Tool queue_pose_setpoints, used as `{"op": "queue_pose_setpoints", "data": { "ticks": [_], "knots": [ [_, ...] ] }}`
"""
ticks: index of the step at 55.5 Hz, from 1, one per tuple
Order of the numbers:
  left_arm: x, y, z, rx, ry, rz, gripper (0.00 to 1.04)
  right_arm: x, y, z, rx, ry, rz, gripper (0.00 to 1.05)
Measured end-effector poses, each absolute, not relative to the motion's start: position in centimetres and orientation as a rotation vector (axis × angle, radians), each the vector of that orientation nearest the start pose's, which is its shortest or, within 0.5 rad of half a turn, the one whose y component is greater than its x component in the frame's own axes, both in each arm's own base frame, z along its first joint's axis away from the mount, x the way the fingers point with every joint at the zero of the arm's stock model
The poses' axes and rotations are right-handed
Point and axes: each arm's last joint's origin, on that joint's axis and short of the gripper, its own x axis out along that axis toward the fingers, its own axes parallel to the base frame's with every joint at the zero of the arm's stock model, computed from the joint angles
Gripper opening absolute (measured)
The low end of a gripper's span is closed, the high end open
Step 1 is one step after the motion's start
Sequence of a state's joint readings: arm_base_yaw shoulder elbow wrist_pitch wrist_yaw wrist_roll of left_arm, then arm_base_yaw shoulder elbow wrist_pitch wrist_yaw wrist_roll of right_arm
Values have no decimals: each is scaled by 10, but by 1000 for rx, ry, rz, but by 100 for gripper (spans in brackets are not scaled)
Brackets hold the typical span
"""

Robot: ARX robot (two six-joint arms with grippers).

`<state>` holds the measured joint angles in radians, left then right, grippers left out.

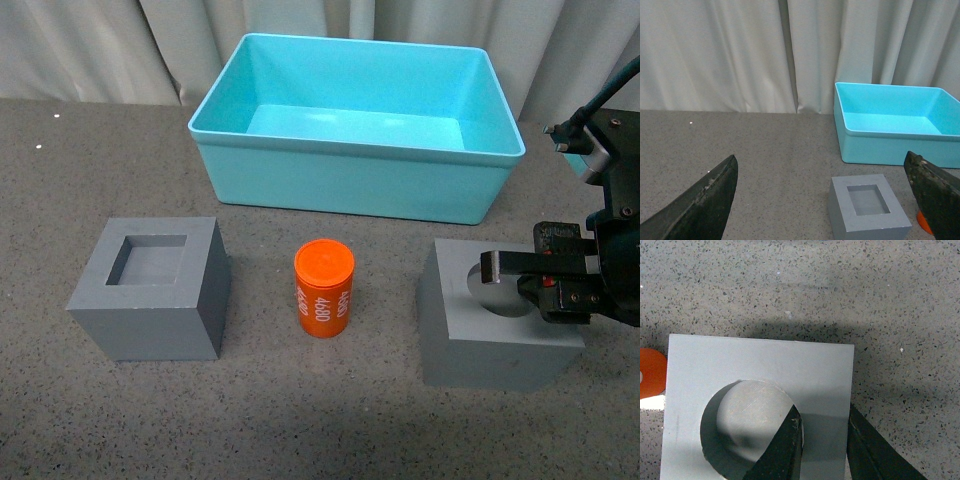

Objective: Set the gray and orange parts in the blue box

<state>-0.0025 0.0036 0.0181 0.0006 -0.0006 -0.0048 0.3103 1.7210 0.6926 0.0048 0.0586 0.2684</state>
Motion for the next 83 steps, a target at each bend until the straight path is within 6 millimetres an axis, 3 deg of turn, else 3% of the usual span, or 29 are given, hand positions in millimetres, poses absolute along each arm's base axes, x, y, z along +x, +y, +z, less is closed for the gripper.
{"op": "queue_pose_setpoints", "data": {
  "ticks": [20, 31, 37, 43, 50, 62, 83],
  "knots": [
    [97, 0, 169, -5, -15, -2, 98, 267, 76, 121, 80, 1010, 85, 18],
    [97, 0, 169, -5, -15, -2, 98, 268, 73, 183, 103, 797, 157, 18],
    [97, 0, 169, -5, -15, -2, 98, 291, 78, 216, 105, 602, 199, 18],
    [97, 0, 169, -5, -15, -2, 98, 311, 83, 228, 100, 517, 211, 18],
    [97, 0, 169, -5, -15, -2, 98, 343, 91, 224, 96, 511, 212, 18],
    [97, 0, 169, -5, -15, -2, 98, 384, 100, 199, 88, 600, 192, 17],
    [97, 0, 169, -5, -15, -2, 98, 423, 110, 158, 68, 766, 162, 17]
  ]
}}
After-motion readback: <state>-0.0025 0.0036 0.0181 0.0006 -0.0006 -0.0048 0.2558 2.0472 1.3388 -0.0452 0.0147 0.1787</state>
